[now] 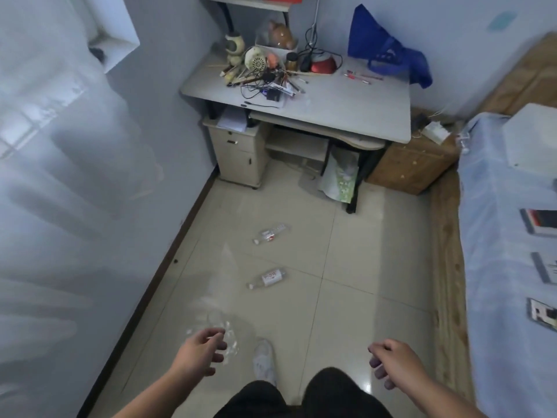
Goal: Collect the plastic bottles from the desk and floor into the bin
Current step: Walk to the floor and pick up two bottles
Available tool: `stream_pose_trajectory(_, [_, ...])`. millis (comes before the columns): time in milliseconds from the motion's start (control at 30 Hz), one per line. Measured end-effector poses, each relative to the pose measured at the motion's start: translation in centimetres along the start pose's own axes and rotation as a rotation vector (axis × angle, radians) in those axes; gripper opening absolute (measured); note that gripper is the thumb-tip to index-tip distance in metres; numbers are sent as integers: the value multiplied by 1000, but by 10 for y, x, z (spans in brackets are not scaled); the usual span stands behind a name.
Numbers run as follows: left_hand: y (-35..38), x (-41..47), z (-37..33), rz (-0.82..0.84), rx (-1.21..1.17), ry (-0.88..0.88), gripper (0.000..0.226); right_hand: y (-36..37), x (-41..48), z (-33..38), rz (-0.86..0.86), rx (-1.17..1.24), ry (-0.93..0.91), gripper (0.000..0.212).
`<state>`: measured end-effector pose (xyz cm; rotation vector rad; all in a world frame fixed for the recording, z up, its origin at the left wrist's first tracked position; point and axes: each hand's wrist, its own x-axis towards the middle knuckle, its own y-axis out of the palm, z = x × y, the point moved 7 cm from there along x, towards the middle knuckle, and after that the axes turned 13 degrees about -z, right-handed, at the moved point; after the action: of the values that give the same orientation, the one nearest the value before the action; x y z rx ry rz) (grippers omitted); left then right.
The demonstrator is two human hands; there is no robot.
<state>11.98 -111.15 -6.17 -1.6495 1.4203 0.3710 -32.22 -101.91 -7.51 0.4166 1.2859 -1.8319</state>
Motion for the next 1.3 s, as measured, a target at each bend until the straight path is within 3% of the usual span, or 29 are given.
stream_pose_trajectory(333, [13,66,-117,-49,41,25,15,-13,90,86,39,-22,37,14])
stream_pose_trajectory(667, [45,54,-102,-215,-99,-264,15,-2,192,282,270,-352,-222,16])
stream_pose_trajectory(933, [63,60,-86,-238,-268,-423,15,46,210,453,262,-405,-429,17])
stream_pose_trajectory(1300, [35,146,-157,-316,-450,-402,19,105,221,502,353,-640,-424,19])
